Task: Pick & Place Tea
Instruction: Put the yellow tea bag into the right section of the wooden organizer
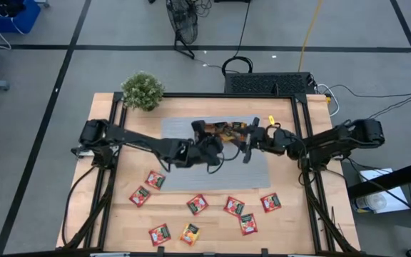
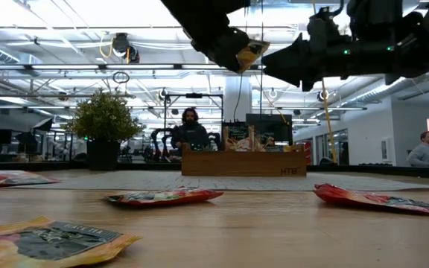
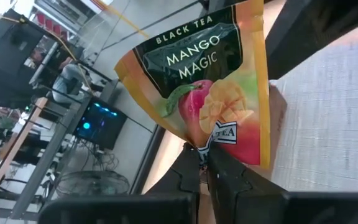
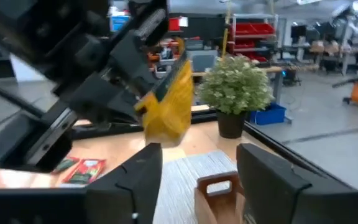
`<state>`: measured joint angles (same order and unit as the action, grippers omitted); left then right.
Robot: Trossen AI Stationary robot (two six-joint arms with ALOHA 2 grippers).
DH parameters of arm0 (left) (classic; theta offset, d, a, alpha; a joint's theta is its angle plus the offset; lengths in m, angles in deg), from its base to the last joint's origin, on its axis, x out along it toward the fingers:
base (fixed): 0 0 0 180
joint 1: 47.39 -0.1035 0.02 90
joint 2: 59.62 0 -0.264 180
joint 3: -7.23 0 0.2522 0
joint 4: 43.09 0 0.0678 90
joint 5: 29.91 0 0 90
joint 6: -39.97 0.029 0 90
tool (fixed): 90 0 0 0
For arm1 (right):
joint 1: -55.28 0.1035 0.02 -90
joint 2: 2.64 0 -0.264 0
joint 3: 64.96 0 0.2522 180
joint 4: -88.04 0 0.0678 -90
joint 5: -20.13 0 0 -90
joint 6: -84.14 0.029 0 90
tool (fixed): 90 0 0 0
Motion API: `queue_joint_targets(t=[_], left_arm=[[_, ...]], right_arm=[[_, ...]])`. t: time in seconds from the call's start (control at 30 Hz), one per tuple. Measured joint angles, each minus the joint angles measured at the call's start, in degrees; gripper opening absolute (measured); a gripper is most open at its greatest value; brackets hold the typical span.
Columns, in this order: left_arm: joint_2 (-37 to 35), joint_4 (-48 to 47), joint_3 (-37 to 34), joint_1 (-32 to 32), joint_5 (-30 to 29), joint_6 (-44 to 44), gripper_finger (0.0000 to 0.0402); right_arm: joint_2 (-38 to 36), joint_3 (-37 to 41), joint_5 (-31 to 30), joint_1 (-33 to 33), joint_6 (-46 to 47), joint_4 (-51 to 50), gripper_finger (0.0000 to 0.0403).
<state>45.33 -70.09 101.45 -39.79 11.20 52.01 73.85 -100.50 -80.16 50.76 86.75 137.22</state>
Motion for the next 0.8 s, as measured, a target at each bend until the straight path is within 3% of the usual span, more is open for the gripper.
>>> queue_joint_targets(t=[0.43, 0.57, 0.8], left_arm=[[1.0, 3.7, -0.6, -4.3, 2.8, 2.9, 0.0013], [1.0, 6.8, -0.6, -4.3, 7.3, 4.0, 0.0013], [1.0, 7.8, -0.6, -4.2, 8.2, 4.1, 0.0013]], right_arm=[[2.2, -2.0, 1.6, -1.9, 3.8, -0.6, 0.0200], [2.2, -2.0, 1.6, -2.9, 3.8, 0.2, 0.0197], [2.2, -2.0, 4.5, -3.7, 3.8, 0.2, 0.0146]])
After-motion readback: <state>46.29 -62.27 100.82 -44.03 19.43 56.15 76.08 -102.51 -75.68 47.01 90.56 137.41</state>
